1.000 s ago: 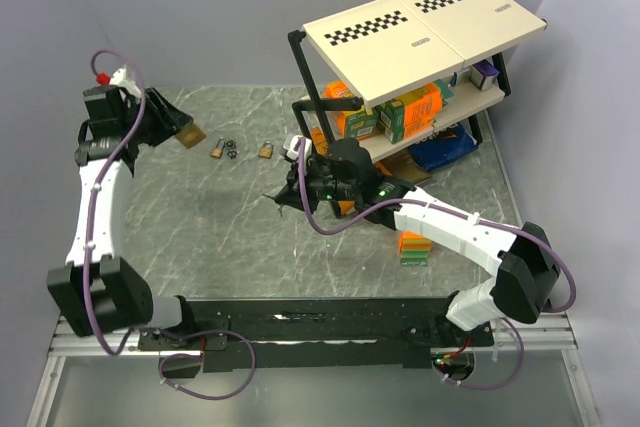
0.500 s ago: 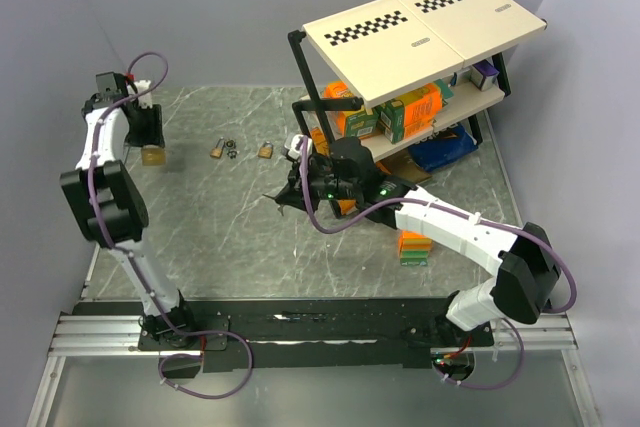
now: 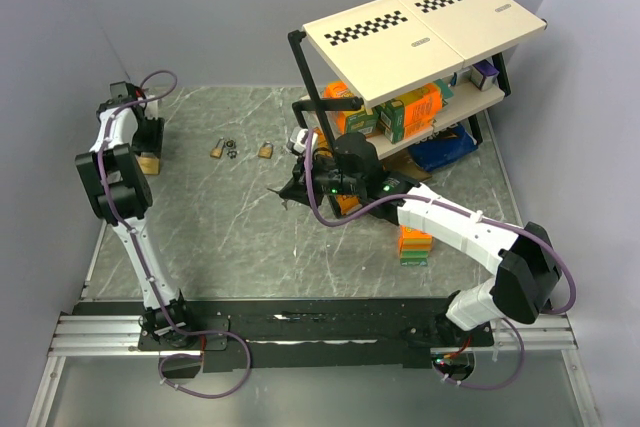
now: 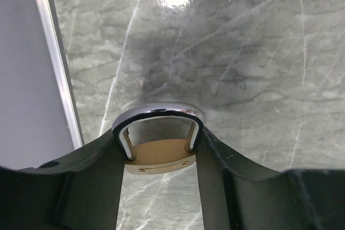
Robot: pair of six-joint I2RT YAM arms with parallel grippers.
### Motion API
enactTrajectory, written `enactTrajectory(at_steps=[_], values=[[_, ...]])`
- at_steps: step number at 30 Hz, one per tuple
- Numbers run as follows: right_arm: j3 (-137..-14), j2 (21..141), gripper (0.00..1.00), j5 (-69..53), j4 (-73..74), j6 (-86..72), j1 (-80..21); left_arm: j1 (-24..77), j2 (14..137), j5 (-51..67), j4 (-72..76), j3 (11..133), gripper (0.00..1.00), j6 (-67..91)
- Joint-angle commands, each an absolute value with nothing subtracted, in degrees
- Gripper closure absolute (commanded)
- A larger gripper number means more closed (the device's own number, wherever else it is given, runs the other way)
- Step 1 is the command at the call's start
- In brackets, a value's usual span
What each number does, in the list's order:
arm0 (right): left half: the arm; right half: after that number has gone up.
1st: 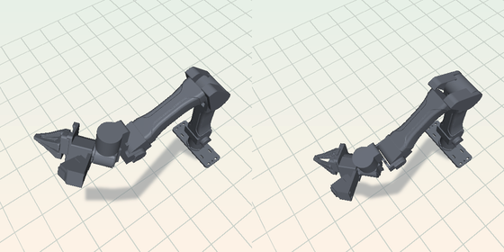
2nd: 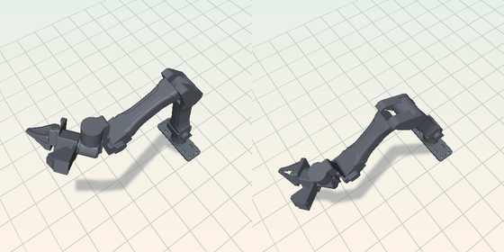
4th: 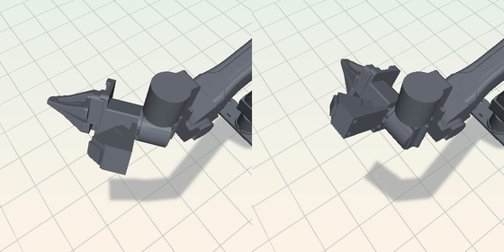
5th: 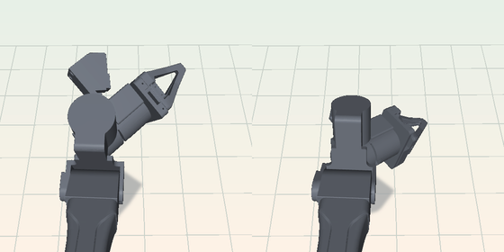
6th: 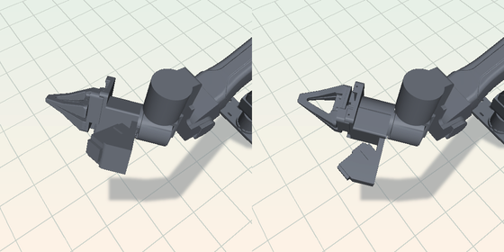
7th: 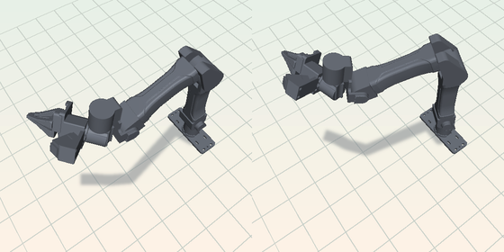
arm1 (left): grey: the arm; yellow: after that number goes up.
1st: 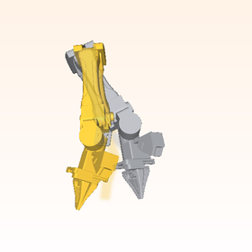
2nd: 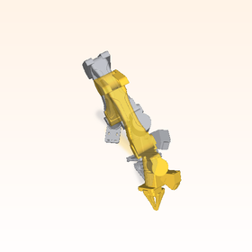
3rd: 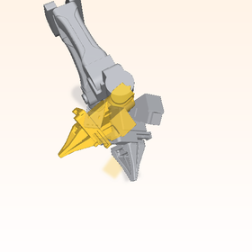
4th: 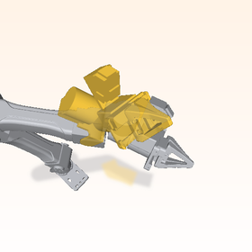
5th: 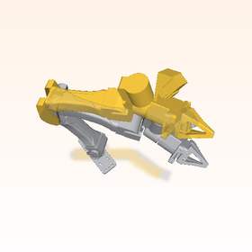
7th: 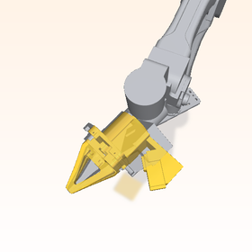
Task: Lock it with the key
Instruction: Place the lock at the center of the board.
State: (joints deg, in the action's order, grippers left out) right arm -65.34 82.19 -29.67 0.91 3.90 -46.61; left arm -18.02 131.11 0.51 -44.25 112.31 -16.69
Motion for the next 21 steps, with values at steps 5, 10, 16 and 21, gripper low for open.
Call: enactTrajectory(at_steps=[5,10,16,21], values=[[-67.8,80.8,1.0,-31.6,1.6,3.6,-45.4,-18.3,133.9,-1.0,-38.7,114.1,0.99,-19.3],[-68.6,81.3,1.0,-31.6,2.1,3.5,-45.4,-18.3,135.0,0.2,-36.8,113.3,0.83,-20.0],[-69.4,81.7,1.0,-31.2,2.5,3.3,-45.4,-18.3,134.9,0.8,-34.5,112.7,0.64,-20.0],[-69.7,81.5,1.0,-30.8,2.6,3.3,-45.4,-18.3,133.6,1.8,-35.3,113.4,0.39,-20.4]])
